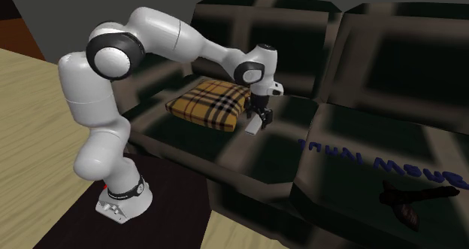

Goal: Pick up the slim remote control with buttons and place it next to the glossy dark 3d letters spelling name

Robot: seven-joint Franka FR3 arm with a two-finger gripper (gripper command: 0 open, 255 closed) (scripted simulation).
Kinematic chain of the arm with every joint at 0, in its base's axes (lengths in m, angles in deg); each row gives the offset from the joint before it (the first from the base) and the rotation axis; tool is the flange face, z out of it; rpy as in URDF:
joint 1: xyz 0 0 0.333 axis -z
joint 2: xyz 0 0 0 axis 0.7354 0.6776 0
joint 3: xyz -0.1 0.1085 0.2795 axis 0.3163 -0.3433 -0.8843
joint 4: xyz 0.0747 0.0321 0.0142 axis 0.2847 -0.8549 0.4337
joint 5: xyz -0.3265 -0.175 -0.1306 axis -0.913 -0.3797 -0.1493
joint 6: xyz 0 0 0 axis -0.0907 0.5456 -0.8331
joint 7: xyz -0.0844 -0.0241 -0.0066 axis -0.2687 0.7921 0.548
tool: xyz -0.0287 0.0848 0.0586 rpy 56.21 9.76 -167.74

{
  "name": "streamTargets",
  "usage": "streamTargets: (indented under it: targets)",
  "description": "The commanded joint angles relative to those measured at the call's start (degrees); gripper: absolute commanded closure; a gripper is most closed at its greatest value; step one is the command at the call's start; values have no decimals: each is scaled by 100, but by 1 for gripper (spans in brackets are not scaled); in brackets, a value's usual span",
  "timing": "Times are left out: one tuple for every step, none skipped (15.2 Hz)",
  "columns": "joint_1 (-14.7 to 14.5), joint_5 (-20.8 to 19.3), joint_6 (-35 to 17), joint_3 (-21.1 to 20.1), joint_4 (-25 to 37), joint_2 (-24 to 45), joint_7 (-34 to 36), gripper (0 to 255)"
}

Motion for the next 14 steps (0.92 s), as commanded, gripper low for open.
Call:
streamTargets:
  targets:
    - [-143, -162, -100, -99, 275, 356, 15, 0]
    - [-216, -240, -123, -141, 417, 513, 17, 0]
    - [-291, -320, -142, -182, 561, 670, 18, 0]
    - [-369, -401, -157, -218, 707, 826, 19, 0]
    - [-450, -484, -168, -253, 856, 983, 18, 0]
    - [-533, -568, -176, -286, 1007, 1139, 17, 0]
    - [-619, -652, -181, -316, 1160, 1294, 14, 0]
    - [-709, -735, -182, -342, 1316, 1450, 9, 0]
    - [-764, -784, -181, -355, 1409, 1540, 5, 0]
    - [-769, -797, -246, -348, 1374, 1572, 13, 0]
    - [-774, -811, -310, -341, 1341, 1604, 22, 0]
    - [-779, -825, -373, -335, 1308, 1637, 31, 0]
    - [-784, -840, -437, -328, 1277, 1671, 40, 0]
    - [-789, -855, -500, -321, 1248, 1706, 50, 0]
